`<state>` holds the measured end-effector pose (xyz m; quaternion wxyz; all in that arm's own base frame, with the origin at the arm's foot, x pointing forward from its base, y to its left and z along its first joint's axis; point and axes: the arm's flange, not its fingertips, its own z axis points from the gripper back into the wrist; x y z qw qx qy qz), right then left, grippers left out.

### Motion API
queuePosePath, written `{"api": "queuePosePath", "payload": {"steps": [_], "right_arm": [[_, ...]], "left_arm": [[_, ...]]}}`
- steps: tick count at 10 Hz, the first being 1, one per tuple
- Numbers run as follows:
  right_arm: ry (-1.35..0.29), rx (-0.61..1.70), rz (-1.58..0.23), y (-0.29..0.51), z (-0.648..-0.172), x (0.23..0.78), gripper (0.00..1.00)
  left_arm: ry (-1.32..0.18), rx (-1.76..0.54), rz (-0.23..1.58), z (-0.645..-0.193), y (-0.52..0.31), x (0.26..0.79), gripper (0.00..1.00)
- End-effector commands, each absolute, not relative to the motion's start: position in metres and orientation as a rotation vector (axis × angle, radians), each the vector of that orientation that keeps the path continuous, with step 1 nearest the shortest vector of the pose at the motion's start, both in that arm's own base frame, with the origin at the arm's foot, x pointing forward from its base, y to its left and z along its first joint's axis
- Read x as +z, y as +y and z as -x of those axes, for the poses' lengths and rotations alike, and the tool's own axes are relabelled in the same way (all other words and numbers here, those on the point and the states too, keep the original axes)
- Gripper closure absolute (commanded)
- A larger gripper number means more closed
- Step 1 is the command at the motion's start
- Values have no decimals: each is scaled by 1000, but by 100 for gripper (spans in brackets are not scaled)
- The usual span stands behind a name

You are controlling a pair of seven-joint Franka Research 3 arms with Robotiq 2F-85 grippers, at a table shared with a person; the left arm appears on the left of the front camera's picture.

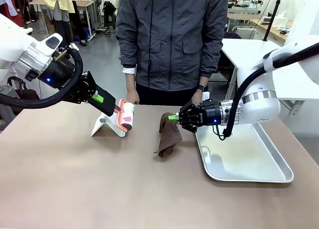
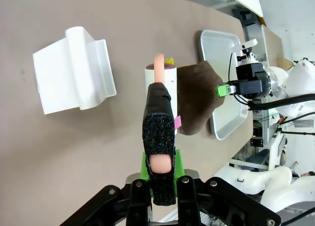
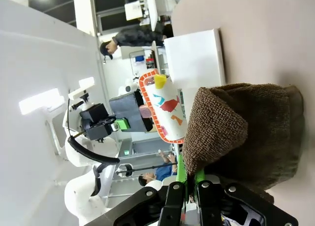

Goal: Clean the surface of the table.
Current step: Return the Lint Roller and towel to their original positions.

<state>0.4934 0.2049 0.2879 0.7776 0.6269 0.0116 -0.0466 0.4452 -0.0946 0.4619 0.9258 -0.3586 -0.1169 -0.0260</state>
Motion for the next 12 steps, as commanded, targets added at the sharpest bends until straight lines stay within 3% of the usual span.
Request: {"api": "queuePosePath", "payload": {"steps": [1, 8, 12], "right_arm": [[16, -105, -1370, 209, -491, 288, 94], [-20, -192, -890, 211, -501, 303, 94], [3, -72, -830, 224, -507, 298, 94]], "left_arm": [[-238, -50, 736, -446, -95, 461, 81], [-155, 118, 584, -499, -104, 458, 81], [-168, 79, 564, -515, -116, 449, 81]]}}
